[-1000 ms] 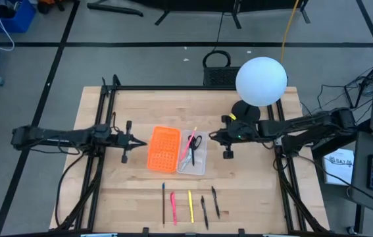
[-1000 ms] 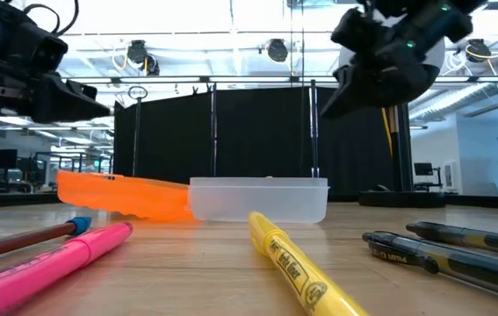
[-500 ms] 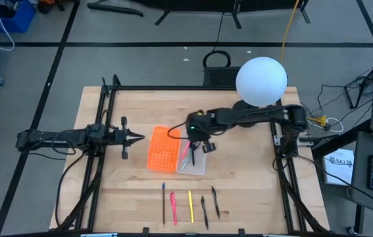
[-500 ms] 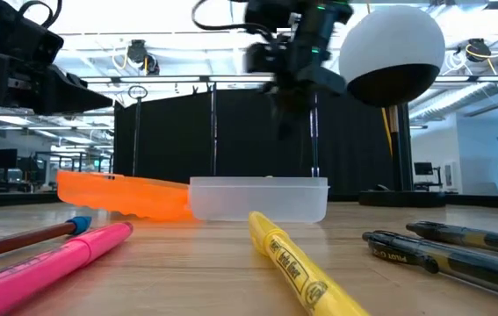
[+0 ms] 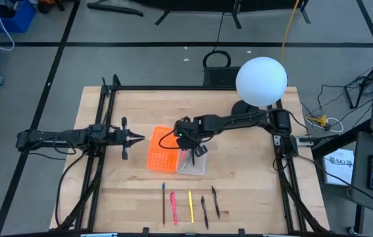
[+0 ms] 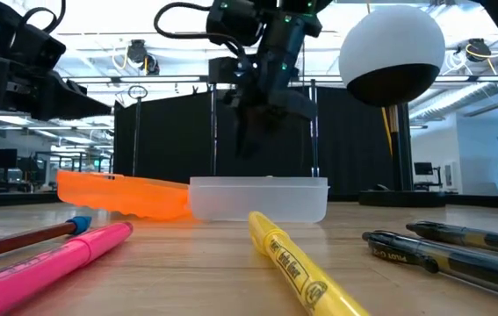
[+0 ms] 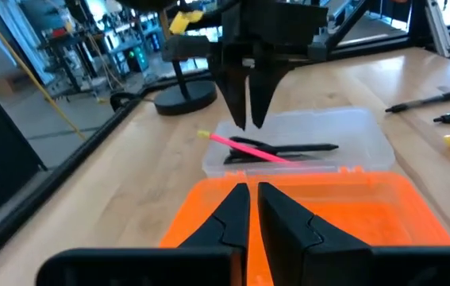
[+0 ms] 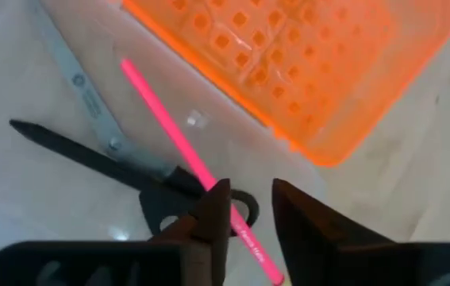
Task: Pick & place school supplies into a supply box
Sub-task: Put the pink pencil into the supply box
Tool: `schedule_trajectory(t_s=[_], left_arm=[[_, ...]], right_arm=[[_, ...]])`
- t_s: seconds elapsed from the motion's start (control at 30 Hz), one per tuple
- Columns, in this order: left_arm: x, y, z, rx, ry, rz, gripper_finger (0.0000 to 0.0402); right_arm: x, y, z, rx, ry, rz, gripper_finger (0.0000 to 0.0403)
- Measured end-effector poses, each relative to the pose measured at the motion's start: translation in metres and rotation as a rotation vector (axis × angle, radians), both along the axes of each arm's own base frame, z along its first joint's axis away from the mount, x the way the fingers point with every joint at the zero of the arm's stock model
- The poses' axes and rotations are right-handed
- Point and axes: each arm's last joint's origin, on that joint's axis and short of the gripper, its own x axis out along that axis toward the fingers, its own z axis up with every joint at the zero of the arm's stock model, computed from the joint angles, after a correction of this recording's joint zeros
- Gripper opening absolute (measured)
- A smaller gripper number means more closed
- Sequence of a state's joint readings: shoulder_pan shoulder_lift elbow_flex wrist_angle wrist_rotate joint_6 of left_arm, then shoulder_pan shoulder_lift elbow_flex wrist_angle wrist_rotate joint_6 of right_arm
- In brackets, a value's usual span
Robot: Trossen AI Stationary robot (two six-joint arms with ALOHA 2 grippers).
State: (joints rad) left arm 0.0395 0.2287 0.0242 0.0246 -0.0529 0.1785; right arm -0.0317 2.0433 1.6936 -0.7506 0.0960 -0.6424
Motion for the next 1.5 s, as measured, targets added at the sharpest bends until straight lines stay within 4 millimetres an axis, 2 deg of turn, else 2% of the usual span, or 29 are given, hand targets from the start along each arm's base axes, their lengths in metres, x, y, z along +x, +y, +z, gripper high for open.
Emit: schedule_trajectory(t_s=[0.13, 0.3, 0.4, 0.57, 0.7, 1.37, 1.5], left_arm=[[0.0, 0.0, -0.001, -0.007, 0.005, 0.002, 0.0034], [0.0, 0.0, -0.001, -0.031, 0.004, 0.006, 0.0032], [0.0, 0.0, -0.001, -0.036, 0.004, 0.007, 0.0032], [0.0, 0.0, -0.001, -0.052, 0.003, 0.008, 0.0031], [0.0, 0.0, -0.002, -0.054, 0.017, 0.007, 0.0031], [-0.001, 0.0, -0.002, -0.055, 0.024, 0.002, 0.0031], [-0.001, 0.0, -0.002, -0.054, 0.024, 0.002, 0.0031]], right_arm=[[0.002, 0.009, -0.008, 0.019, 0.02, 0.1, 0.0114], [0.005, 0.016, -0.01, -0.015, 0.014, 0.199, 0.011], [0.005, 0.016, -0.013, -0.026, 0.025, 0.224, 0.0103], [0.01, 0.014, -0.032, -0.033, 0.066, 0.241, 0.0094], [0.012, 0.011, -0.039, -0.034, 0.077, 0.236, 0.0094], [0.012, 0.006, -0.04, -0.066, 0.09, 0.325, 0.0093], [0.013, 0.006, -0.048, -0.072, 0.108, 0.351, 0.0093]])
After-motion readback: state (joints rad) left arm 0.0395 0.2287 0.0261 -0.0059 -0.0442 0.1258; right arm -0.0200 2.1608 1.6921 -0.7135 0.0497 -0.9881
